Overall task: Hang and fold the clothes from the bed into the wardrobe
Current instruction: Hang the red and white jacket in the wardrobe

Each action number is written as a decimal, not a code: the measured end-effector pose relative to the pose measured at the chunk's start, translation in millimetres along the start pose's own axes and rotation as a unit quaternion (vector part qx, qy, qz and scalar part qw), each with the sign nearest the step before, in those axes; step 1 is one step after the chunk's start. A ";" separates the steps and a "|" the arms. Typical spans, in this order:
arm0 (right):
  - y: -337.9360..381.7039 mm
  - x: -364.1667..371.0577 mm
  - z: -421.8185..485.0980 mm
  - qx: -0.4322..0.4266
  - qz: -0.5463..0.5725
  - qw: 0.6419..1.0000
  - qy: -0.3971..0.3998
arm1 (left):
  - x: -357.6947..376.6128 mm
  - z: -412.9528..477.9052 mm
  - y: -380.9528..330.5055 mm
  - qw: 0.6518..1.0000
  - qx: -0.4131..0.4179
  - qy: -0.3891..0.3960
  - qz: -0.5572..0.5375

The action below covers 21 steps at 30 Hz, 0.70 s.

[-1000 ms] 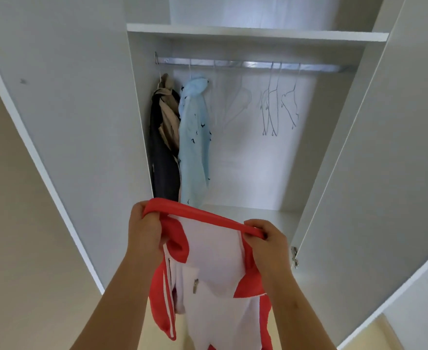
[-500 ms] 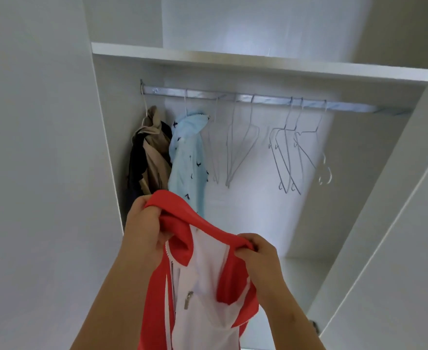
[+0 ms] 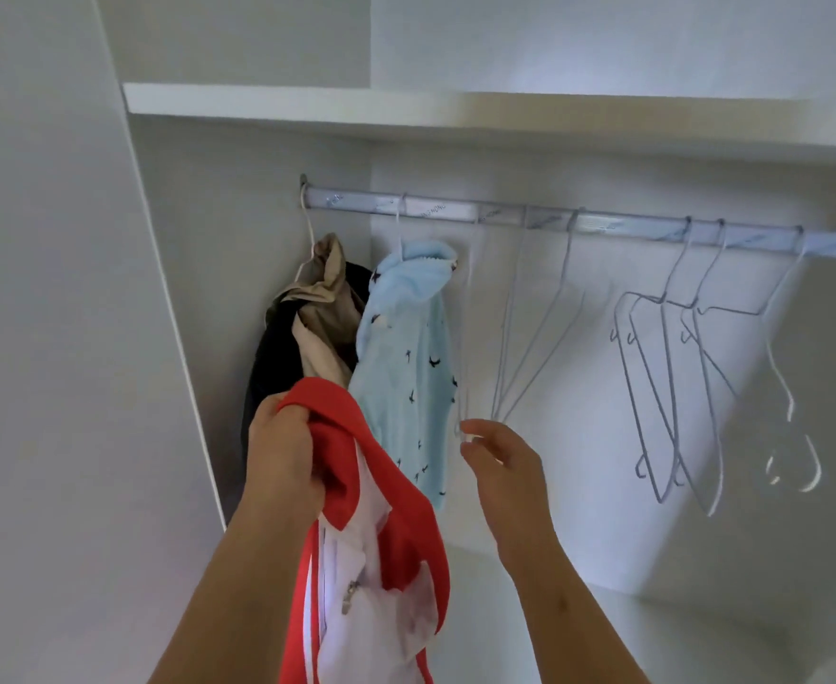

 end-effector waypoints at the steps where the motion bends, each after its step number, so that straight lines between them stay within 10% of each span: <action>1: 2.5 1.5 11.2 -0.014 -0.009 1.000 0.015 | 3.6 6.1 -0.3 1.000 0.004 -0.010 -0.003; 13: -7.3 7.6 93.0 -0.007 -0.192 0.977 0.088 | 30.0 29.6 8.0 0.998 0.000 -0.046 -0.052; 21: -15.6 -7.7 105.6 0.071 0.081 0.990 0.087 | 42.1 29.0 4.2 0.996 0.003 -0.058 -0.061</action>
Point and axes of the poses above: each hand's wrist, its own z-axis towards the middle knuckle, its own x-axis out of the palm, y = z × x, the point moved 3 cm from there along z, towards the middle knuckle, and after that the axes turned 8 degrees about y, right-handed, at the moved point
